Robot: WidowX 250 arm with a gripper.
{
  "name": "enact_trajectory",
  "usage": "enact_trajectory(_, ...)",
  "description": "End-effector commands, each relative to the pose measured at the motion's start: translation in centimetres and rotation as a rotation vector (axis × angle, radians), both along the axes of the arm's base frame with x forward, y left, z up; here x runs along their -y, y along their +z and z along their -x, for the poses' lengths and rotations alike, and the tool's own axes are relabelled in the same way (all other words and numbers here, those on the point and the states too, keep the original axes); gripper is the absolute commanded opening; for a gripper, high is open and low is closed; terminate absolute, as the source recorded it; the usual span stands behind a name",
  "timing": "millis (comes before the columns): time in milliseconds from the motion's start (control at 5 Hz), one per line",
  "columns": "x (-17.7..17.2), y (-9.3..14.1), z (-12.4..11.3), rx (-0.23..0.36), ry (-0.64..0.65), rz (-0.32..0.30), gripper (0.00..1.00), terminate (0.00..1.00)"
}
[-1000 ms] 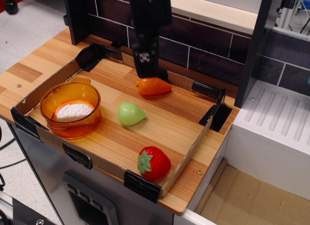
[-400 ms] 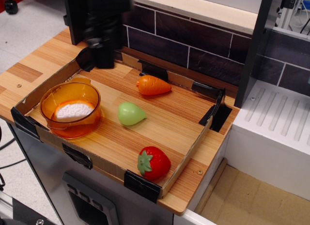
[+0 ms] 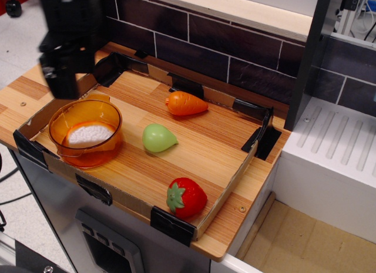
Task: Take sushi out of pot
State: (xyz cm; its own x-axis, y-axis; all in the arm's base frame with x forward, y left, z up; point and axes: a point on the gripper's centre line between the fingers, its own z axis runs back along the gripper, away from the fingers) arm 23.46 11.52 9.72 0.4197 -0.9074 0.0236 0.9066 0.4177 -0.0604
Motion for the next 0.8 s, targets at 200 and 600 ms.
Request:
enact_trajectory(200, -1.8, -2.2, -0.2, 0.028, 0.035, -0.066, 1.0, 0.0)
enact_trajectory(600, -0.4, -4.0, -1.1, -0.026, 0.065, -0.046, 1.0, 0.0)
